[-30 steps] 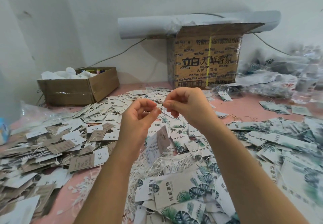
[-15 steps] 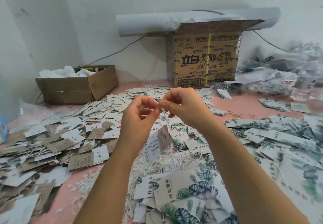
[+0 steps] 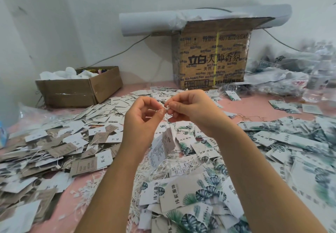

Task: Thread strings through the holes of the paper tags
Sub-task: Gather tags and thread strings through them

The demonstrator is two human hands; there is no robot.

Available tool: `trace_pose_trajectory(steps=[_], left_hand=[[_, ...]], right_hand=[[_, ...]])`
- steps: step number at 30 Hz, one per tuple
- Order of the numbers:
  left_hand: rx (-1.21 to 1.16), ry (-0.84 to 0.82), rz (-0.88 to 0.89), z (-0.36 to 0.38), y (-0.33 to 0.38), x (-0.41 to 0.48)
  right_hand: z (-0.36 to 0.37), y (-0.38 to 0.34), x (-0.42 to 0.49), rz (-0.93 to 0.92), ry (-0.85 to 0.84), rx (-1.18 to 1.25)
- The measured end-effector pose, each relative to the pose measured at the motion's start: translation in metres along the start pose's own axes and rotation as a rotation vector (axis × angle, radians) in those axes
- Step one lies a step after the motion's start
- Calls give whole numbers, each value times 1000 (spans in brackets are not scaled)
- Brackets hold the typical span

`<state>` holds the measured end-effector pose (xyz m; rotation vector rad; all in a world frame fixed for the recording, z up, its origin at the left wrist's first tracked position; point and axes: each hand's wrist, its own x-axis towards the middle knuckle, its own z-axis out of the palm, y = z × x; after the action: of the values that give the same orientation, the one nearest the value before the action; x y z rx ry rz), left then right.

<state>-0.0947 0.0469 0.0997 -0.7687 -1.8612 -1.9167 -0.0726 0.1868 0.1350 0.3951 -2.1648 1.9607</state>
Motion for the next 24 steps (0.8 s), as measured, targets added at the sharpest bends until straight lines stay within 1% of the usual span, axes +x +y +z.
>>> trace_pose_trajectory(steps=[11, 15, 24], left_hand=[[-7, 28, -4, -1, -1, 0], [25, 10, 9, -2, -1, 0], [70, 6, 31, -2, 0, 0]], right_hand=[[0, -1, 0, 21, 12, -89], [0, -1, 0, 16, 5, -104], [0, 1, 1, 12, 9, -59]])
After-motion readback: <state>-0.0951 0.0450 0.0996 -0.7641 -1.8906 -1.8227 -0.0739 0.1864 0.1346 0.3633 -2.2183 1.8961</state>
